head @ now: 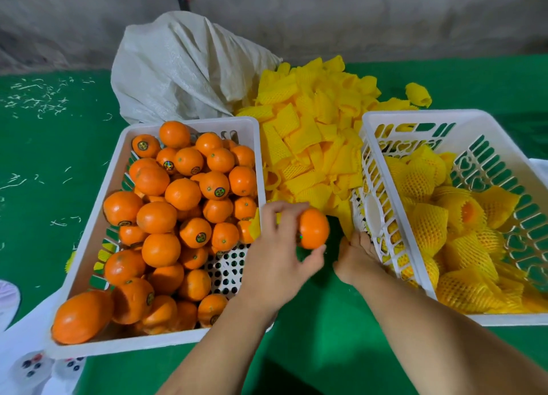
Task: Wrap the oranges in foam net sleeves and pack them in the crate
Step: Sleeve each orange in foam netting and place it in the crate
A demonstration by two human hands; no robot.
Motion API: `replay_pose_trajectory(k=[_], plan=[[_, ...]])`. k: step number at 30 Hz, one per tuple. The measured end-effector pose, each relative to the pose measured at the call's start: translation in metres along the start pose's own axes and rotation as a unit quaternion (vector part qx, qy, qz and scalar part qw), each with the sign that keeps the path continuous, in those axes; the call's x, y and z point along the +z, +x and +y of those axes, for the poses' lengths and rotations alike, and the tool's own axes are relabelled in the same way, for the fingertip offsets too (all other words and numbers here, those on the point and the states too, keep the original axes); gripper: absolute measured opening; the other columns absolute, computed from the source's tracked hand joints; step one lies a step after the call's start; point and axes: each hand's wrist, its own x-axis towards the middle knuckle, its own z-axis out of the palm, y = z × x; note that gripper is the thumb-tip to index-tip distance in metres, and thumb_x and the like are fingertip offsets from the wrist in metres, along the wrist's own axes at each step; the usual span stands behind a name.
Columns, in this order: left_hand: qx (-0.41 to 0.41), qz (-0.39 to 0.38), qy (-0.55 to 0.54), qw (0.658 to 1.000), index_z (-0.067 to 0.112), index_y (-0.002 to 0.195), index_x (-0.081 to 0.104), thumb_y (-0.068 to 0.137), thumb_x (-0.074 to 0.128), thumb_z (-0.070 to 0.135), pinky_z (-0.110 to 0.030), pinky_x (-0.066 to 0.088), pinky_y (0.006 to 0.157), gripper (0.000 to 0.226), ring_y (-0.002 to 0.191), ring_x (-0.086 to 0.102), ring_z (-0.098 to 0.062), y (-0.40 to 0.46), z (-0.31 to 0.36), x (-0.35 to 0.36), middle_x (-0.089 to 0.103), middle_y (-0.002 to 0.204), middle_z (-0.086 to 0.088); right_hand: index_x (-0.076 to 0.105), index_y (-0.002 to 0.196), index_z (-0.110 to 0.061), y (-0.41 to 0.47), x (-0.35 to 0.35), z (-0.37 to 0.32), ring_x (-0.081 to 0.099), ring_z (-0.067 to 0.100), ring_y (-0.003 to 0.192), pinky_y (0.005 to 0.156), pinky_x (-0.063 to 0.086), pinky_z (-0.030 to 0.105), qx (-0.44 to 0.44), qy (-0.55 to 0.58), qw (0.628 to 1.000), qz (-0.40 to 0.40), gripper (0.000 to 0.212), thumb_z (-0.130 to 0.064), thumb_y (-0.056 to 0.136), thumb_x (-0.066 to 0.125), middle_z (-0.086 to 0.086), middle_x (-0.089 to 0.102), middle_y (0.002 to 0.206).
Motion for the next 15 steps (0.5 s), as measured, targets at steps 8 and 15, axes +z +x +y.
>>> replay_pose_trajectory(k=[8, 15], plan=[[0.025, -0.096, 0.156, 0.983, 0.025, 0.141, 0.047, 0.086, 0.071, 0.050, -0.036, 0.054, 0.053, 0.065, 0.077, 0.063, -0.026, 0.010, -0.003, 0.019, 0.041, 0.135, -0.004, 0.058, 0.131, -0.008, 0.016, -0.023, 0.001, 0.043, 0.035, 0.135, 0.109, 0.044, 0.047, -0.045, 0.057, 0.996, 0.049, 0.040, -0.038, 0.103, 0.052, 0.014, 0.043, 0.145], [0.006, -0.121, 0.259, 0.958, 0.025, 0.141, 0.046, 0.089, 0.070, 0.051, -0.030, 0.049, 0.056, 0.063, 0.078, 0.067, -0.026, 0.014, 0.003, 0.022, 0.042, 0.138, -0.006, 0.070, 0.110, 0.002, 0.015, -0.045, 0.009, 0.062, 0.043, 0.113, 0.087, 0.053, 0.045, -0.039, 0.194, 0.972, 0.123, 0.034, -0.029, 0.104, 0.057, 0.025, 0.061, 0.125]])
